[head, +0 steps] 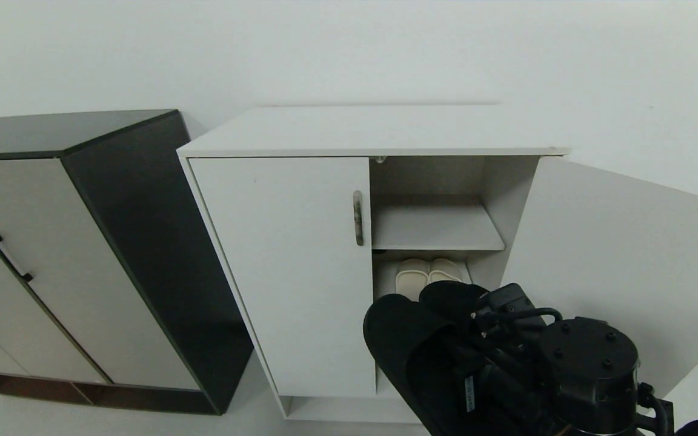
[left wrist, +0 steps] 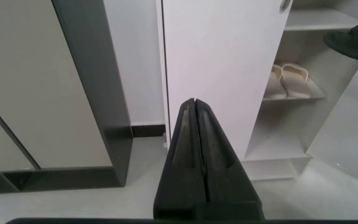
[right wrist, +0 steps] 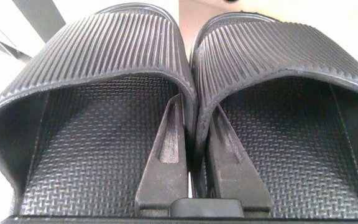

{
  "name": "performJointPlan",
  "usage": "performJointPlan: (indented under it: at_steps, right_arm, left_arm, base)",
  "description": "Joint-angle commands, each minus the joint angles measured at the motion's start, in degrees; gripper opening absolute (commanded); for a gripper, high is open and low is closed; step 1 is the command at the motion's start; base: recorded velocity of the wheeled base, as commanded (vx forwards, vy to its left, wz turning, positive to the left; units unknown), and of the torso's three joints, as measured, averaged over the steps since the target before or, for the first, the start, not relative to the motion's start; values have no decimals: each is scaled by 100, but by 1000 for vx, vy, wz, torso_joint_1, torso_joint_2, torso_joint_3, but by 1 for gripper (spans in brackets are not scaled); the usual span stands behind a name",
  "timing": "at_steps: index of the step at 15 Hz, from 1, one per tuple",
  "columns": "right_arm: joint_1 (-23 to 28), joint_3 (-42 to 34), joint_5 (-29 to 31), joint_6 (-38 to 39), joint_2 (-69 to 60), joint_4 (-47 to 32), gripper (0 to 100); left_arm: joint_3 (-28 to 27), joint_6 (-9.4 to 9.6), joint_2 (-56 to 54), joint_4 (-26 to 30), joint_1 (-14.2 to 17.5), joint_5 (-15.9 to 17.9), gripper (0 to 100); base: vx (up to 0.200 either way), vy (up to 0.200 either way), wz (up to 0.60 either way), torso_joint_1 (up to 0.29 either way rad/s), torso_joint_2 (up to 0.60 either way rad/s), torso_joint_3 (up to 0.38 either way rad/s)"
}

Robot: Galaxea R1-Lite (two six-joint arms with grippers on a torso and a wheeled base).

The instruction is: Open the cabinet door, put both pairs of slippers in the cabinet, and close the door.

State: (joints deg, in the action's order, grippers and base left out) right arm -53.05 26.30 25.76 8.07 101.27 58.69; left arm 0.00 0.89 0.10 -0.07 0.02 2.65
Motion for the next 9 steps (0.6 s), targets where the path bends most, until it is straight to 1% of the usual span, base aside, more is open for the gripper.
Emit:
performJointPlan:
  at_steps: [1, 5, 8, 9]
  right_arm:
    - [-3, -2, -1, 2, 25, 3, 0]
    - [-3, -19, -9, 2, 25, 20, 0]
    - [-12, -19, -1, -7, 25, 29, 0]
    - [-12, -19, -1, 2, 25, 29, 0]
  left_arm:
    - [0, -1, -1, -1, 6, -1, 0]
    - [0, -1, -1, -1, 6, -1, 0]
    - [0, -1, -1, -1, 6, -1, 0]
    - [0, -1, -1, -1, -2, -1, 0]
  base:
    - [0, 0, 0, -105, 452, 339]
    - [0, 0, 0, -90, 444, 361]
    - [0, 0, 0, -35, 437, 398]
    - [0, 0, 0, -22, 246, 232]
